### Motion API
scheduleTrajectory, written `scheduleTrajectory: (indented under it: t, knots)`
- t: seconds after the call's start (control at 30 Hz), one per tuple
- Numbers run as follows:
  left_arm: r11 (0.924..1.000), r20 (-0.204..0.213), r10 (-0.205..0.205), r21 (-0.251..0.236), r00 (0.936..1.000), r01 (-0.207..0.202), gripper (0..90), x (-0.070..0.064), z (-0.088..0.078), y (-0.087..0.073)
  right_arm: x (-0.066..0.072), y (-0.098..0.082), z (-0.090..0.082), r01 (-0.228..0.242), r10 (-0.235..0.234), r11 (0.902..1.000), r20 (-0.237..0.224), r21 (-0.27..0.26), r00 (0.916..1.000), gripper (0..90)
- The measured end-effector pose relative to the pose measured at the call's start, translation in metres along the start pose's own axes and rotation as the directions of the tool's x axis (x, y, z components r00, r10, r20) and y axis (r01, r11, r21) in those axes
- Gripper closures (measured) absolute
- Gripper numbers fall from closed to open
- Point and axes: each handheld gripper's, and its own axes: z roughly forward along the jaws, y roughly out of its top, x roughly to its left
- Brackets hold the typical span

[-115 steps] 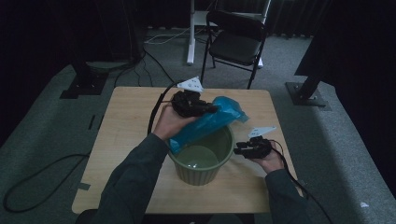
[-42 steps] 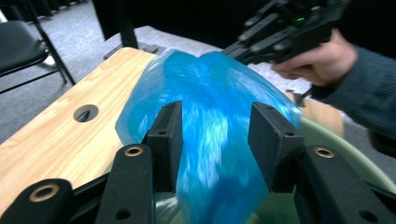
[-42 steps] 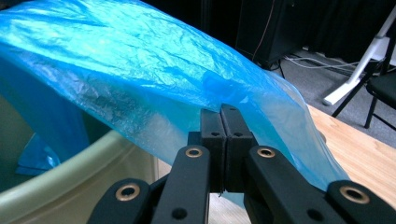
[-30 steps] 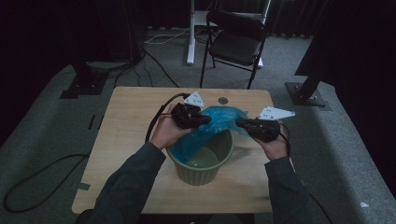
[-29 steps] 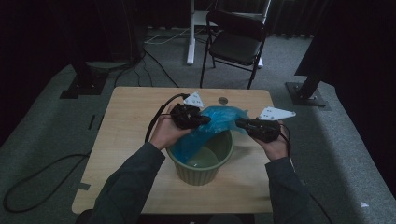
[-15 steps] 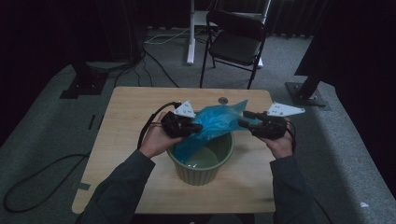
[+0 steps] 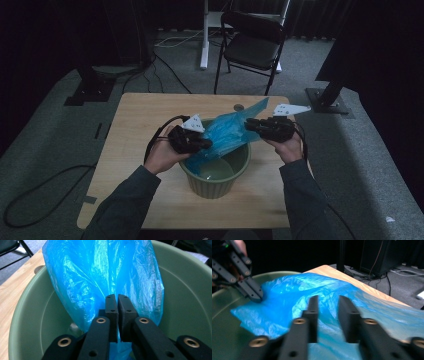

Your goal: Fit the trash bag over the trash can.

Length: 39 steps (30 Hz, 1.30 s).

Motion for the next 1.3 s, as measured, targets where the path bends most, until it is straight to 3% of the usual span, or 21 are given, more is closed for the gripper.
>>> scheduleTrajectory:
  t: [0.03, 0.07, 0.17, 0.33, 0.57, 0.73, 0.77, 0.8, 0.9, 0.93, 0.97, 1.07, 1.1, 1.3]
  knots:
    - [0.9994, 0.016, -0.013, -0.033, 0.9998, 0.013, 83.0, 0.0, -0.005, 0.001, 0.004, 0.001, -0.001, 0.028, -0.028, 0.9996, 0.007, 0.002, 0.9996, 82.8]
    - [0.9994, 0.016, -0.013, -0.033, 0.9998, 0.013, 81.5, 0.0, -0.005, 0.001, 0.005, 0.001, -0.001, 0.036, -0.036, 0.9994, 0.005, -0.001, 0.9993, 84.3]
    - [0.9983, -0.021, -0.004, -0.058, 0.9998, 0.003, 76.4, -0.002, -0.015, 0.01, 0.009, 0.003, -0.005, 0.057, -0.058, 0.9983, -0.004, -0.012, 0.9983, 89.2]
    - [0.9977, -0.061, -0.004, -0.068, 0.9981, 0.0, 68.4, 0.001, -0.015, 0.021, 0.013, 0.003, -0.006, 0.08, -0.08, 0.9968, -0.032, -0.007, 0.9963, 89.5]
    - [0.9928, -0.07, -0.027, -0.118, 0.9971, 0.019, 59.8, 0.008, -0.005, 0.043, 0.021, 0.002, -0.003, 0.101, -0.101, 0.9949, -0.079, -0.009, 0.9917, 89.6]
    - [0.996, -0.062, -0.009, -0.089, 0.9981, 0.004, 53.5, 0.006, 0.01, 0.052, 0.027, 0.004, -0.001, 0.115, -0.117, 0.993, -0.098, -0.026, 0.9883, 89.6]
    - [0.9983, -0.066, -0.003, -0.059, 0.9978, 0.0, 54.4, 0.004, 0.019, 0.054, 0.027, 0.004, 0.0, 0.117, -0.119, 0.9927, -0.103, -0.029, 0.9876, 89.6]
    - [0.9983, -0.066, -0.003, -0.059, 0.9978, 0.0, 58.5, 0.004, 0.019, 0.054, 0.027, 0.004, 0.0, 0.117, -0.119, 0.9927, -0.103, -0.029, 0.9876, 89.6]
    - [0.9997, -0.058, 0.019, -0.013, 0.9981, -0.02, 84.7, 0.001, 0.027, 0.053, 0.028, 0.004, -0.001, 0.114, -0.117, 0.9929, -0.118, -0.036, 0.9861, 88.1]
    - [0.9997, -0.058, 0.019, -0.013, 0.9981, -0.02, 88.7, 0.001, 0.027, 0.053, 0.027, 0.005, -0.002, 0.115, -0.119, 0.9928, -0.119, -0.033, 0.9857, 84.8]
    - [0.9994, -0.059, 0.033, -0.001, 0.9977, -0.033, 89.5, -0.001, 0.027, 0.05, 0.027, 0.005, -0.004, 0.114, -0.118, 0.9928, -0.113, -0.036, 0.9866, 79.4]
    - [0.9988, -0.064, 0.048, 0.012, 0.9968, -0.047, 89.7, -0.004, 0.025, 0.047, 0.024, 0.006, -0.009, 0.102, -0.106, 0.9935, -0.094, -0.051, 0.9899, 76.1]
    - [0.9988, -0.063, 0.05, 0.007, 0.9968, -0.049, 89.6, -0.006, 0.022, 0.043, 0.02, 0.008, -0.016, 0.079, -0.084, 0.9944, -0.064, -0.069, 0.9944, 75.0]
    - [0.9987, -0.064, 0.052, 0.001, 0.9966, -0.052, 89.6, -0.01, 0.012, 0.033, 0.013, 0.008, -0.024, 0.037, -0.037, 0.9984, 0.007, -0.044, 0.9993, 67.0]
